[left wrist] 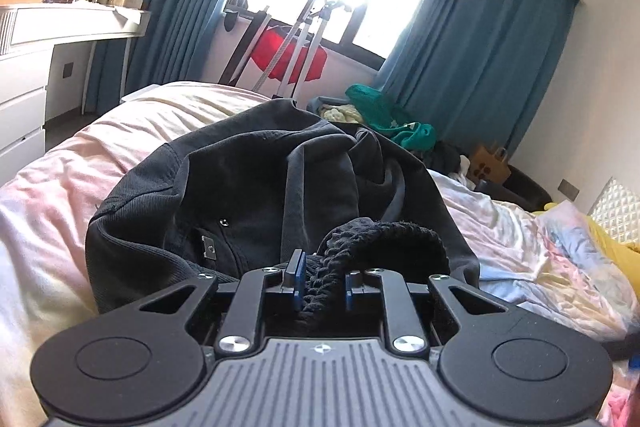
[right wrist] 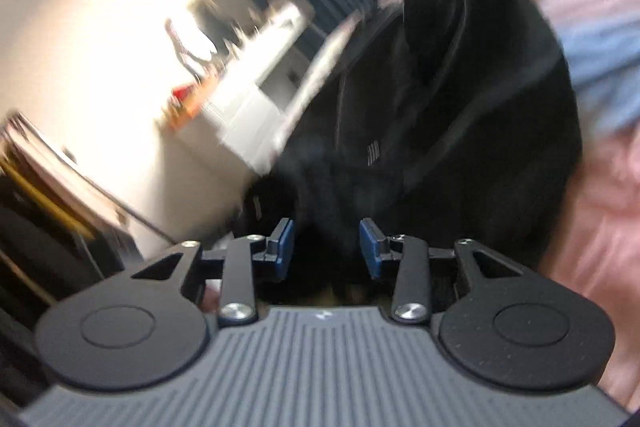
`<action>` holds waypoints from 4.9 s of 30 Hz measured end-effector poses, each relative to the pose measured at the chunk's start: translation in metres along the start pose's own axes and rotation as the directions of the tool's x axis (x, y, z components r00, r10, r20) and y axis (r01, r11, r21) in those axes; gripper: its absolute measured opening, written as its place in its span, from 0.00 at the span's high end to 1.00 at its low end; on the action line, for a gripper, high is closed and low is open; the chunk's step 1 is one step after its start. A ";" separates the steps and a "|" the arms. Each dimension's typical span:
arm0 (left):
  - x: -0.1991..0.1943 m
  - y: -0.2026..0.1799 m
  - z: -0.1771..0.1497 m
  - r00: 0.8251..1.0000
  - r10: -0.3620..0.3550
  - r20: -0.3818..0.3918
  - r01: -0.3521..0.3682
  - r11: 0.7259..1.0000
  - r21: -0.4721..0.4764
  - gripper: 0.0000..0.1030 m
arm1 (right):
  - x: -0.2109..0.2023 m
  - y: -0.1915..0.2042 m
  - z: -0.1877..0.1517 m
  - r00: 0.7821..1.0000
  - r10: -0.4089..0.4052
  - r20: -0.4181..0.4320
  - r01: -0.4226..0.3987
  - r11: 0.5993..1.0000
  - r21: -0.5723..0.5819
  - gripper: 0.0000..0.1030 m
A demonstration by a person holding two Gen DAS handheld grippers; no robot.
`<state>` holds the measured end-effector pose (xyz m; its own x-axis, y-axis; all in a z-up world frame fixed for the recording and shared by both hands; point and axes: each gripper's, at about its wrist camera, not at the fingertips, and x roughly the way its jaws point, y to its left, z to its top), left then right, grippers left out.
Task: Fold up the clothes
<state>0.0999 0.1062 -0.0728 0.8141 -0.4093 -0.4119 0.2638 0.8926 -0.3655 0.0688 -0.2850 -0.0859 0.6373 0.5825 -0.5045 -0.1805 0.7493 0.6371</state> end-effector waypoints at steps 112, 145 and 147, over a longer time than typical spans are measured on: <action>-0.028 0.024 -0.012 0.875 0.482 0.046 -0.482 0.876 -0.006 0.92 | 0.011 -0.001 -0.038 0.820 -0.539 0.191 0.572 0.770 -0.284 0.87; 0.122 0.284 0.188 0.792 0.610 -0.014 -0.607 0.790 0.080 0.89 | 0.258 0.183 -0.048 0.994 0.098 -0.051 -0.111 0.913 -0.392 0.83; 0.113 0.287 0.188 0.794 0.608 -0.014 -0.606 0.793 0.064 0.78 | 0.258 0.184 -0.047 0.990 0.119 -0.072 -0.137 0.912 -0.387 0.76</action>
<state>0.3652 0.3516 -0.0670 0.7996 0.2151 -0.5607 -0.2509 0.9679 0.0135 0.1645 0.0179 -0.1263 0.5559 0.6885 -0.4658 -0.5423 0.7251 0.4245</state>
